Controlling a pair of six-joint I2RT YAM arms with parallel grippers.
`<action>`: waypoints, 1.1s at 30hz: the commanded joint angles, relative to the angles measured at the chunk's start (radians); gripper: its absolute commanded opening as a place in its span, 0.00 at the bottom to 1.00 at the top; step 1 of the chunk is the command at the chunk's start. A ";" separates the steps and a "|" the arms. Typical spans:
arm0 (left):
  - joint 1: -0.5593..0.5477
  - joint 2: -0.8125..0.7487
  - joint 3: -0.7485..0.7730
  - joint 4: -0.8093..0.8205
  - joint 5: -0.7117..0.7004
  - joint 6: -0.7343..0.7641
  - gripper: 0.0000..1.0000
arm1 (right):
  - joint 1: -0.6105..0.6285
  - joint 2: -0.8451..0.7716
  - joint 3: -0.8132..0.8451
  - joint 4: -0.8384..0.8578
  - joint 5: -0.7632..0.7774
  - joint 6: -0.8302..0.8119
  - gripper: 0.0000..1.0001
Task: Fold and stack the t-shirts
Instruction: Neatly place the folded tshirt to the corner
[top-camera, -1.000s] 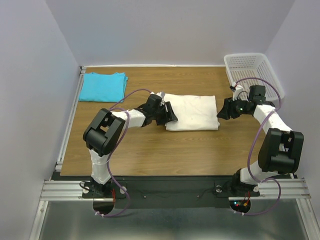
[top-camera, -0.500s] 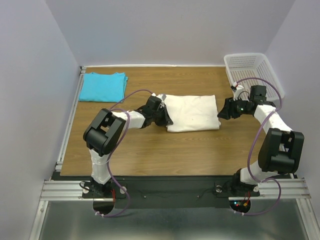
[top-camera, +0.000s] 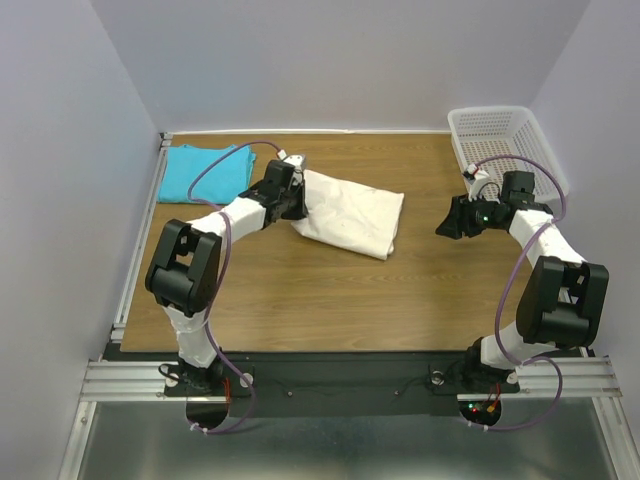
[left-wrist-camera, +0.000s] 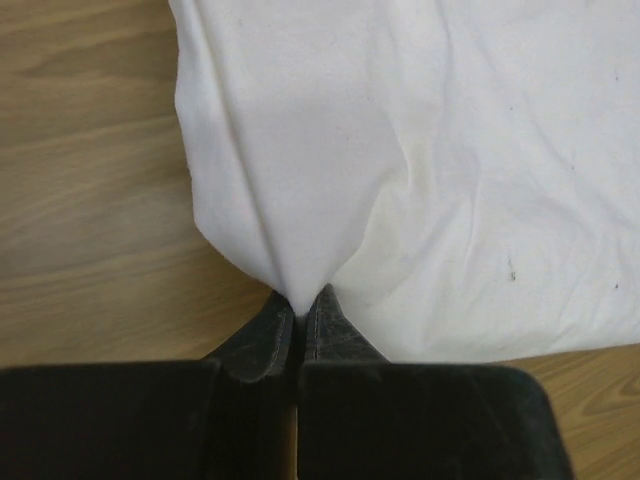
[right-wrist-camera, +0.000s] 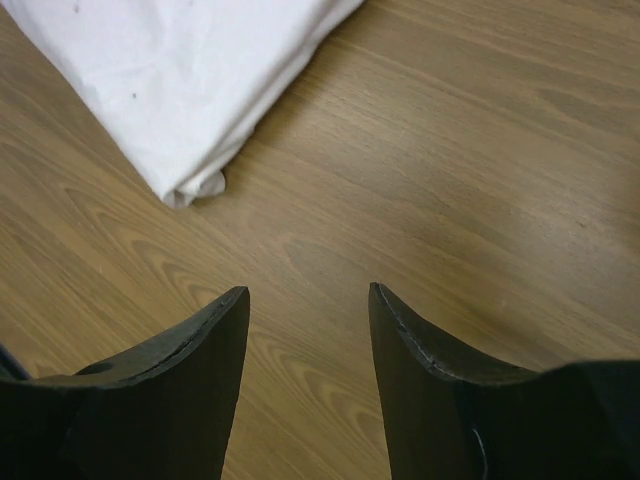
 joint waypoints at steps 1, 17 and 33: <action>0.039 -0.036 0.085 -0.056 -0.066 0.138 0.00 | -0.008 -0.033 -0.010 0.034 -0.026 0.006 0.57; 0.090 -0.018 0.055 -0.133 0.251 0.015 0.00 | -0.008 -0.027 -0.010 0.034 -0.033 0.004 0.57; 0.065 -0.165 -0.361 0.055 0.219 -0.189 0.35 | -0.008 -0.012 -0.011 0.034 -0.043 0.001 0.57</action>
